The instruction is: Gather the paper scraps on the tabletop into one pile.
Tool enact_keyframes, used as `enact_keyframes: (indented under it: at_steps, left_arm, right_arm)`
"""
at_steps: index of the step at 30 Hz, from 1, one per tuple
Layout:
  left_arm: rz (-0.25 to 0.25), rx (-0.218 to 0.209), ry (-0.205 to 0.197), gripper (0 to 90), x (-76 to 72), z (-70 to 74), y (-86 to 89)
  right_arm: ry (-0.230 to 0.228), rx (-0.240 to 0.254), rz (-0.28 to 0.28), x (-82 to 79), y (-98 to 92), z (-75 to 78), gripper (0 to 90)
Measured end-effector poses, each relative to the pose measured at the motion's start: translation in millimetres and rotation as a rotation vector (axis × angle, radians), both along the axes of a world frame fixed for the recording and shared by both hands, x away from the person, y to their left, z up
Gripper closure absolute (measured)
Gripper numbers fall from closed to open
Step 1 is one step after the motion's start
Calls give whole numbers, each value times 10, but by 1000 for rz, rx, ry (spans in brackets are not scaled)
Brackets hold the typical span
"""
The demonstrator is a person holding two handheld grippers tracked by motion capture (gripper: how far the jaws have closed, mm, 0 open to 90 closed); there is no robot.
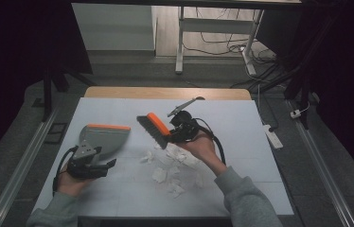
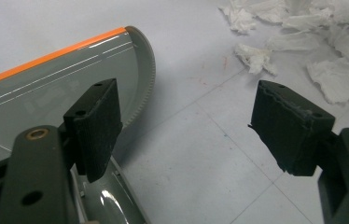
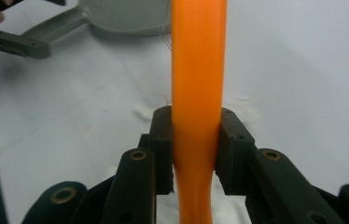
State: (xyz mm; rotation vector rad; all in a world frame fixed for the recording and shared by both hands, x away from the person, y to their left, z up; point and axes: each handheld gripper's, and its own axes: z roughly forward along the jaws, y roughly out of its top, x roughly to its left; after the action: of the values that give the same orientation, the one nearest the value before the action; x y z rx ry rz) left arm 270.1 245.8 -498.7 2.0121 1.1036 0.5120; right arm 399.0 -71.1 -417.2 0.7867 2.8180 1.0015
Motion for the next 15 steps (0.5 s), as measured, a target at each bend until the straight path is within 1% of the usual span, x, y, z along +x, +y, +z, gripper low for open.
enact_keyframes:
  at_steps: [3,5,7,9,12,14,15]
  left_arm:
    - [2,0,0,251,-2,0,6]
    - [4,0,0,250,-1,-1,14]
    - [7,-5,2,251,1,-3,21]
    - [8,-5,1,251,1,-5,26]
    - [7,-2,2,251,1,-8,21]
    - [6,0,2,251,0,-10,18]
    - [6,0,3,250,0,-11,17]
  right_arm:
    - [44,13,5,-42,176,-115,706]
    - [69,19,22,-55,287,-190,705]
    - [105,39,32,-66,393,-263,706]
    - [129,40,40,-70,494,-345,706]
    - [168,48,53,-59,600,-468,706]
    - [174,35,50,-51,640,-536,706]
    - [182,32,38,-36,641,-568,706]
